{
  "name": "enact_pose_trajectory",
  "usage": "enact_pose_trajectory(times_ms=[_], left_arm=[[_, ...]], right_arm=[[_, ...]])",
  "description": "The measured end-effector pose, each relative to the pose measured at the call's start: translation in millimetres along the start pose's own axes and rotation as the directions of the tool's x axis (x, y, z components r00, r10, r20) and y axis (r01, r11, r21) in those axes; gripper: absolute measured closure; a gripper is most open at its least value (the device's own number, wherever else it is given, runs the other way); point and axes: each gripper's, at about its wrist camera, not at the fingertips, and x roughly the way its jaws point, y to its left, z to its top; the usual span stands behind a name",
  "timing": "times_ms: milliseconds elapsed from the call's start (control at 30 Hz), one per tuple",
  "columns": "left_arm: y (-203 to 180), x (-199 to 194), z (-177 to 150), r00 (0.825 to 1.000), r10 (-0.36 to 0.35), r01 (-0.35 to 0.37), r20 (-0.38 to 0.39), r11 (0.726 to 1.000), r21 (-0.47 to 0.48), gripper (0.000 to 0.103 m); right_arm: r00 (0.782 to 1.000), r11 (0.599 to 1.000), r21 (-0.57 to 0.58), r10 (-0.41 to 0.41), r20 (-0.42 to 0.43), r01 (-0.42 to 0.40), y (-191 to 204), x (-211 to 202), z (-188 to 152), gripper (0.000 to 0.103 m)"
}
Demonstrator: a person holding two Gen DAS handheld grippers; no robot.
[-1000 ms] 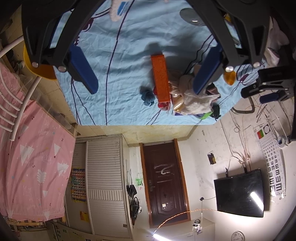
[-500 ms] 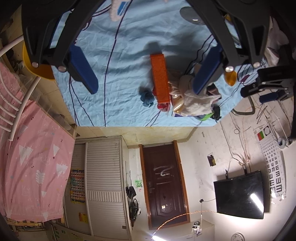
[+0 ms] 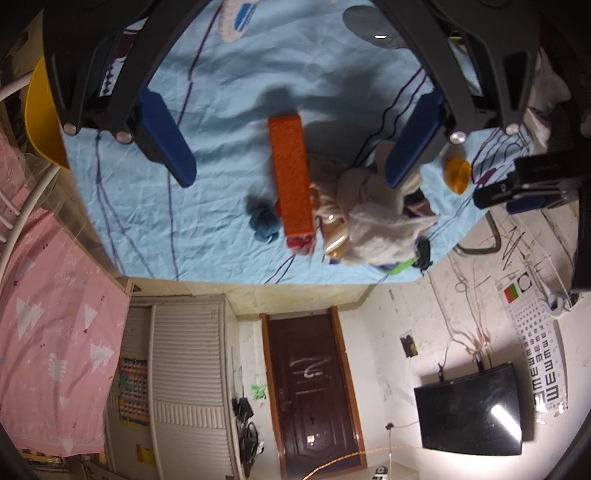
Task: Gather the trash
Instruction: 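Grasp the orange box with the right tool while the left tool grasps the orange lid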
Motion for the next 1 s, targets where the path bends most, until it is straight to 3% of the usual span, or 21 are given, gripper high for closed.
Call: enact_pose_trajectory(times_ms=[233,400,700,767,933,967,1000], left_arm=[[2,21,-7,0.996,-0.072,0.073,-0.057,0.997,0.005,0.010],[-9,41,-8,0.994,-0.050,0.055,-0.097,0.997,0.051,0.011],[-13,64,-8,0.986,-0.033,0.045,-0.161,0.997,0.069,0.041],[-13,67,-8,0.987,-0.025,0.037,-0.158,0.996,0.076,0.048],[-13,65,-6,0.989,-0.010,0.022,-0.147,0.997,0.079,0.071],[-13,66,-6,0.990,-0.015,0.026,-0.143,0.997,0.074,0.071],[-13,66,-5,0.990,-0.018,0.028,-0.142,0.997,0.071,0.071]], right_arm=[[0.999,1.000,0.020,0.018,-0.038,-0.017,-1,17,-1,0.005],[0.997,1.000,0.029,0.001,-0.077,0.001,-8,28,-4,0.005],[0.991,1.000,0.009,0.001,-0.131,0.000,-9,45,-2,0.006],[0.988,1.000,0.003,0.003,-0.152,-0.003,-8,51,-1,0.019],[0.981,0.999,0.031,0.029,-0.192,-0.023,-14,61,-1,0.036],[0.979,0.999,0.042,0.037,-0.199,-0.030,-16,62,-1,0.041],[0.978,0.998,0.048,0.043,-0.204,-0.034,-18,63,-2,0.053]])
